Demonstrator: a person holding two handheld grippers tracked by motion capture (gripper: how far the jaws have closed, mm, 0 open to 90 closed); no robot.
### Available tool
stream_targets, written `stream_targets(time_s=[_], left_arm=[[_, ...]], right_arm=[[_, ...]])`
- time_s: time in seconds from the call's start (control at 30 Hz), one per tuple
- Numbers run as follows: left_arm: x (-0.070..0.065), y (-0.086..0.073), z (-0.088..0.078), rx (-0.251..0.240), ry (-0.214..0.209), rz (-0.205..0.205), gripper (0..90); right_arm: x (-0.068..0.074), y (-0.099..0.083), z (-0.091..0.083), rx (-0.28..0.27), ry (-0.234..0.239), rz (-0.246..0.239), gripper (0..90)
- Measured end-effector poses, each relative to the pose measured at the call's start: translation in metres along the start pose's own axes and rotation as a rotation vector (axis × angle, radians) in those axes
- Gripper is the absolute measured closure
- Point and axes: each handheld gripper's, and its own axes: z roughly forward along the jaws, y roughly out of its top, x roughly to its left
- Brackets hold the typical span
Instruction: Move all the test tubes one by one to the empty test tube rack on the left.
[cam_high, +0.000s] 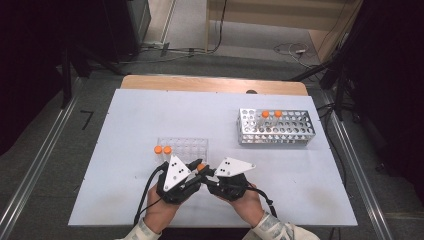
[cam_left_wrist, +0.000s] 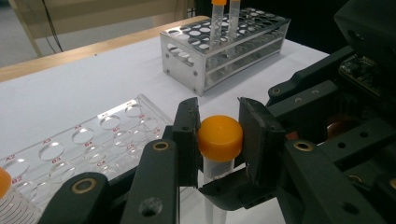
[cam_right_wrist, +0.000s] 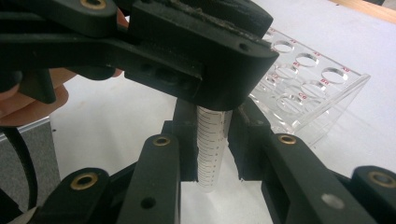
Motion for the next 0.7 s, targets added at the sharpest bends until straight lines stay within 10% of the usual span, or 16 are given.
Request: stream_targets(time_s=[0.27,0.7], left_arm=[[0.002,0.001,-0.001,-0.003,-0.012,-0.012,69.9],[0.018,0.02,-0.017,-0.055,0.011,-0.053,69.9]], right_arm=[[0.0,0.0,0.0,-0.002,0.006,0.0,69.2],[-0.009,0.005,-0.018,-0.035,-0.045,0.033,30.5]])
